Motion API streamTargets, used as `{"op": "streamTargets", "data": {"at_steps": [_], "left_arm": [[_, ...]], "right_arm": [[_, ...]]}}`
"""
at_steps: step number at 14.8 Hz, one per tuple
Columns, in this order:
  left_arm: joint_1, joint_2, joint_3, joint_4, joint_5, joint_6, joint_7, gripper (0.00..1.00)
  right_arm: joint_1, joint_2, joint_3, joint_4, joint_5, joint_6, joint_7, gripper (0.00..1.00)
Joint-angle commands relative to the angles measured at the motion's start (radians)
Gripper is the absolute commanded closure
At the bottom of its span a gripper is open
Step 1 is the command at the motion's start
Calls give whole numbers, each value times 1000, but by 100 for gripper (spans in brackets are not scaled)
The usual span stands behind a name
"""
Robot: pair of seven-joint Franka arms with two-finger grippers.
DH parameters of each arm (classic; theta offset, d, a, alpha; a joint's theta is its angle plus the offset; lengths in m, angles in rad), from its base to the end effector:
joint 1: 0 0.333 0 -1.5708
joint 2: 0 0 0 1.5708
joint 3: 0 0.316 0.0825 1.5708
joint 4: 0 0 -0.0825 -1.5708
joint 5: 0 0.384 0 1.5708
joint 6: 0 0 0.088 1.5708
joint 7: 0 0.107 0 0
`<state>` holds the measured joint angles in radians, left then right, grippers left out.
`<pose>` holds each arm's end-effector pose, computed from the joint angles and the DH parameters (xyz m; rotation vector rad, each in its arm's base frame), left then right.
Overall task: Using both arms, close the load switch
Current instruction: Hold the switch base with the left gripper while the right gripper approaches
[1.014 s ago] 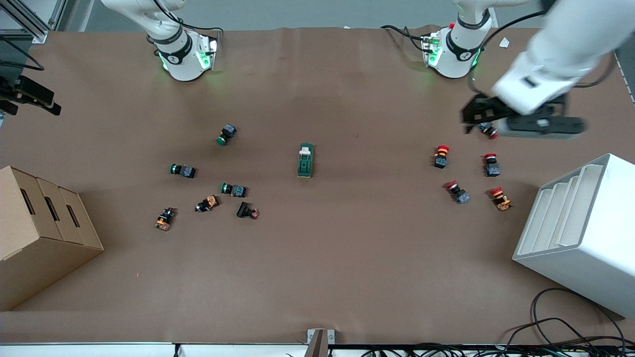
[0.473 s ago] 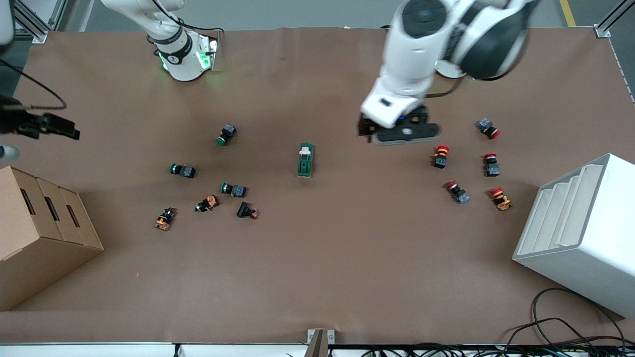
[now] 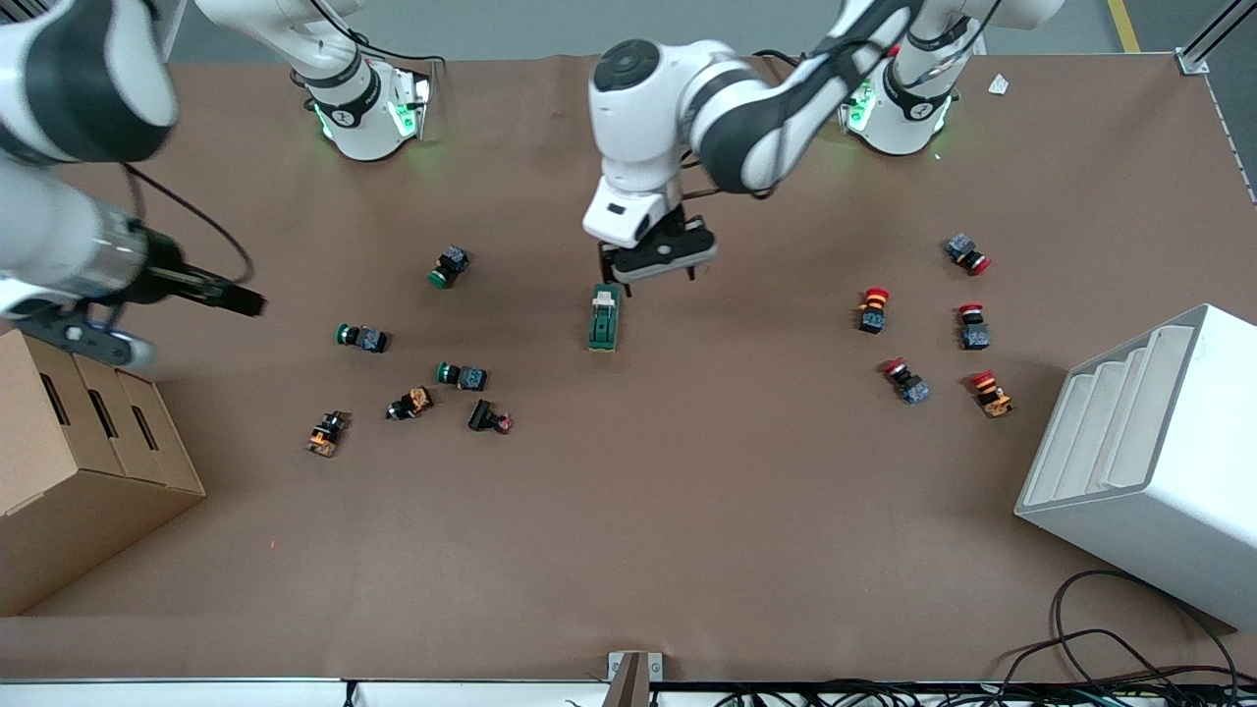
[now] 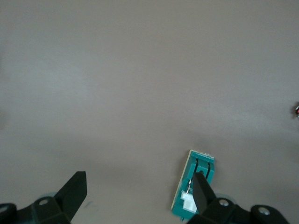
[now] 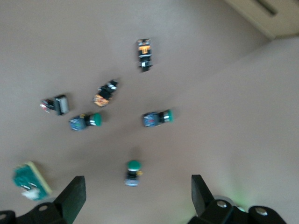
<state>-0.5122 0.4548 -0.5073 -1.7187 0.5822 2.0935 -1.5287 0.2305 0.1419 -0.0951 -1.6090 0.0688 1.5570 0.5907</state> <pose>0.3959 -0.5283 0.3511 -3.0032 -0.3837 -0.4153 0.5778 0.0894 0.5251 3.0266 -0.7109 -0.3122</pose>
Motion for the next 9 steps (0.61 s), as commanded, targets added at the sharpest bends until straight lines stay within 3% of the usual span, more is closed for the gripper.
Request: {"op": "streamTargets", "data": {"at_steps": [1, 5, 7, 9], "left_arm": [[-75, 71, 1, -7, 166, 25, -186, 0], [-172, 192, 1, -22, 486, 25, -474, 0], [-196, 231, -2, -53, 641, 25, -548, 11], [-221, 251, -2, -82, 755, 25, -637, 14]], "right_arm": [[76, 37, -8, -37, 64, 84, 217, 0], [176, 85, -8, -126, 152, 294, 440, 0], [213, 106, -8, -164, 227, 382, 454, 0], [251, 145, -8, -181, 275, 434, 455, 0]]}}
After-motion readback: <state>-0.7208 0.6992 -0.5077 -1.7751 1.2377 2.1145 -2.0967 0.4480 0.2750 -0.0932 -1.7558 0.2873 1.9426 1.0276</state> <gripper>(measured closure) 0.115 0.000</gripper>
